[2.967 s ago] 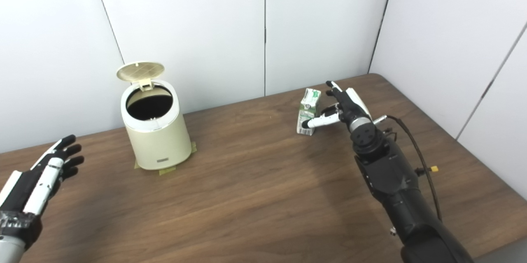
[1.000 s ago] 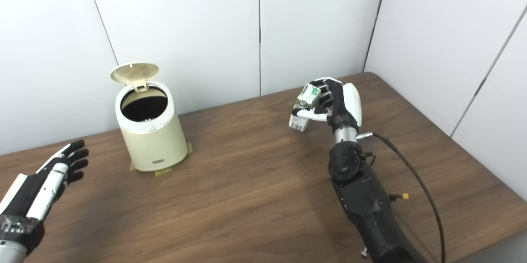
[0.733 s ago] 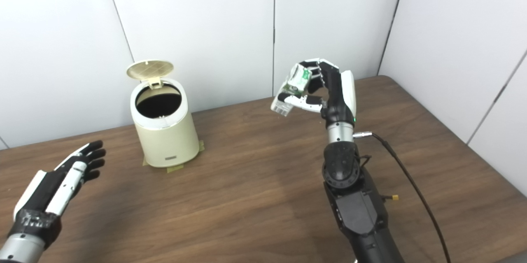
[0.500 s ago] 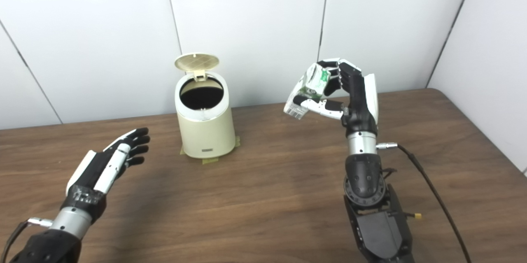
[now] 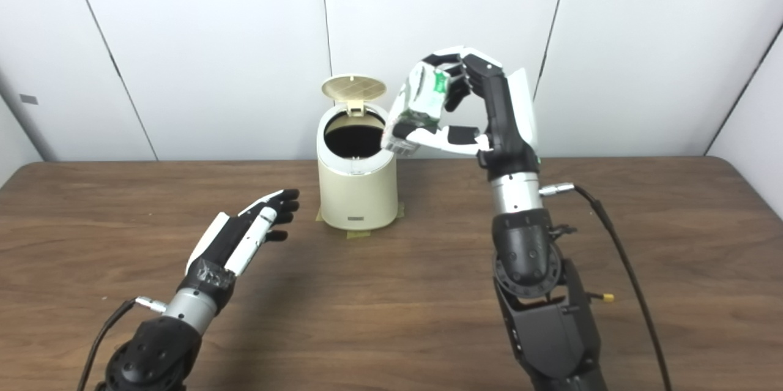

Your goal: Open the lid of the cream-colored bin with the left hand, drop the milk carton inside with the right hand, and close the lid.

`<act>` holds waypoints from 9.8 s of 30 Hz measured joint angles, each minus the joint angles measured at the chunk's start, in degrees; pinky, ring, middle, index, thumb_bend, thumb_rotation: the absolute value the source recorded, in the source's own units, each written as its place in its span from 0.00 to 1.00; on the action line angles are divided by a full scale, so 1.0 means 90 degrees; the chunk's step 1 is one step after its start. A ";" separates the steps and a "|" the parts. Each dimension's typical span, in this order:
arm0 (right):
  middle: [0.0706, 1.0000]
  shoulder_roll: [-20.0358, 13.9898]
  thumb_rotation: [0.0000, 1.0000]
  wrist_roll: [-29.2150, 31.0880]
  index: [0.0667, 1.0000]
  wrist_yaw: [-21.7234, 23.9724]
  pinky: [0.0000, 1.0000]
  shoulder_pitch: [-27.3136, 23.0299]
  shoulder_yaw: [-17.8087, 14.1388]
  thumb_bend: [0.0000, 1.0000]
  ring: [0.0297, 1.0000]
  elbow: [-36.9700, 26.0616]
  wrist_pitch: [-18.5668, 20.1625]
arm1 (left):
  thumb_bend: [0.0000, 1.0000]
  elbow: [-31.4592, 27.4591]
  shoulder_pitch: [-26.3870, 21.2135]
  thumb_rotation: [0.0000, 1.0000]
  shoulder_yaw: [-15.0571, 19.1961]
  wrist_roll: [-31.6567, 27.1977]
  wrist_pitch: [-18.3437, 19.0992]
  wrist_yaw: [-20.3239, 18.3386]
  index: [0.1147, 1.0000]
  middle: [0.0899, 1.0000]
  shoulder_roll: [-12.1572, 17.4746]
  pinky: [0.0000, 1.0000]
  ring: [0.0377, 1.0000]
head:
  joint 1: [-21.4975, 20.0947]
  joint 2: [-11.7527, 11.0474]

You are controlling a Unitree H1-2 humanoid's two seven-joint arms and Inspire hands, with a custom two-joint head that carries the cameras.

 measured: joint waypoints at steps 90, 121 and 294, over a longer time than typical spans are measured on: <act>0.58 0.0282 0.06 -0.1144 0.44 -0.1770 0.77 -0.1031 0.0779 0.52 0.69 0.3705 -0.1143 | 0.46 0.0013 0.0778 0.97 -0.0358 -0.0672 -0.0193 0.0803 0.88 0.85 -0.0239 0.85 0.84 | 0.0107 0.0146; 0.67 0.0181 0.13 -0.1017 0.62 -0.1391 0.62 -0.0995 0.0780 0.82 0.68 0.3547 -0.0854 | 0.31 0.0078 0.0758 0.85 -0.0437 -0.0668 -0.0404 0.0975 0.87 0.87 -0.0127 0.87 0.87 | 0.0078 0.0068; 0.79 0.0336 0.92 0.3018 0.96 0.1482 0.62 0.3112 -0.0865 0.57 0.78 -0.0231 0.0911 | 0.52 0.3090 -0.4907 1.00 -0.3772 0.3712 -0.3598 -0.2687 0.85 0.84 0.2210 0.88 0.85 | -0.0683 -0.0313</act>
